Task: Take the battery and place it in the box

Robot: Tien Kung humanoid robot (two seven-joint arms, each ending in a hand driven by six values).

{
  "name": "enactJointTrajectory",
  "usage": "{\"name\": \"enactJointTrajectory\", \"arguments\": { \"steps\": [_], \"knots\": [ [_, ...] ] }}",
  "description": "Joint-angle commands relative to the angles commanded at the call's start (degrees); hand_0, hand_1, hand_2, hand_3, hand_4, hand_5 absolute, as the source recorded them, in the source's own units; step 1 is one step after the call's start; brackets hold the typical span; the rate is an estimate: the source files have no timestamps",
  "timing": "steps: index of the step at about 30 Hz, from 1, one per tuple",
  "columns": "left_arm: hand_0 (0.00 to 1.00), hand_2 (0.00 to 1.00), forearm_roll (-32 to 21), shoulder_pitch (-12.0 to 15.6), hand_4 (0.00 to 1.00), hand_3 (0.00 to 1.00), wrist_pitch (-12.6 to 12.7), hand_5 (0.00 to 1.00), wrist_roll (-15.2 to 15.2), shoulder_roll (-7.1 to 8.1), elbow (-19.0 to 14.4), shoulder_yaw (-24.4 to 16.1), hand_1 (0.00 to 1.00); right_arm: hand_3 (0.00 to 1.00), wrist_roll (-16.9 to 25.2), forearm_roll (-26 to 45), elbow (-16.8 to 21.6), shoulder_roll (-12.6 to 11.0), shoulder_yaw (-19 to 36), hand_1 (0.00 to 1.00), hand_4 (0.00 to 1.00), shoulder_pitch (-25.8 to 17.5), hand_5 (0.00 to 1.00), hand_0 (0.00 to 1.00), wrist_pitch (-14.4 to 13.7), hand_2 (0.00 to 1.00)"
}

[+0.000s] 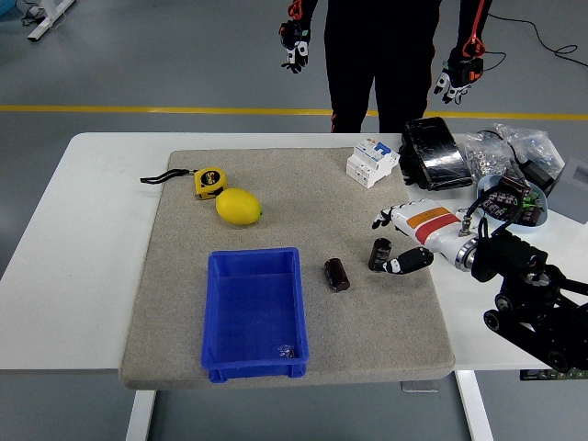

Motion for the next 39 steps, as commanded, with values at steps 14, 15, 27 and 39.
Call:
{"name": "enactJointTrajectory", "arguments": {
  "steps": [14, 15, 27, 39],
  "knots": [
    [0.656, 0.661, 0.7, 0.0, 0.623, 0.579, -0.1, 0.579, 0.1, -0.14, 0.0, -0.3, 0.655, 0.590, 0.4, -0.2, -0.6, 0.3, 0.0, 0.487, 0.833, -0.5, 0.372, 0.436, -1.5, 0.599],
    [0.656, 0.661, 0.8, 0.1, 0.623, 0.579, -0.1, 0.579, 0.1, -0.15, 0.0, -0.4, 0.655, 0.590, 0.4, -0.1, -0.6, 0.3, 0.0, 0.487, 0.833, -0.5, 0.372, 0.436, -1.5, 0.599],
    [0.657, 0.662, 1.5, 0.3, 0.621, 0.579, -0.3, 0.578, 0.4, -0.13, -0.1, -0.8, 0.655, 0.574, 0.4, -0.2, -1.3, 0.9, 0.1, 0.470, 0.809, -0.8, 0.356, 0.423, -2.0, 0.581],
    [0.657, 0.663, 1.8, 0.3, 0.621, 0.579, -0.5, 0.579, 0.4, -0.14, -0.1, -0.9, 0.655, 0.548, 0.7, 0.3, -1.6, 1.0, 0.1, 0.422, 0.756, -0.8, 0.337, 0.384, -2.5, 0.516]
  ]
}}
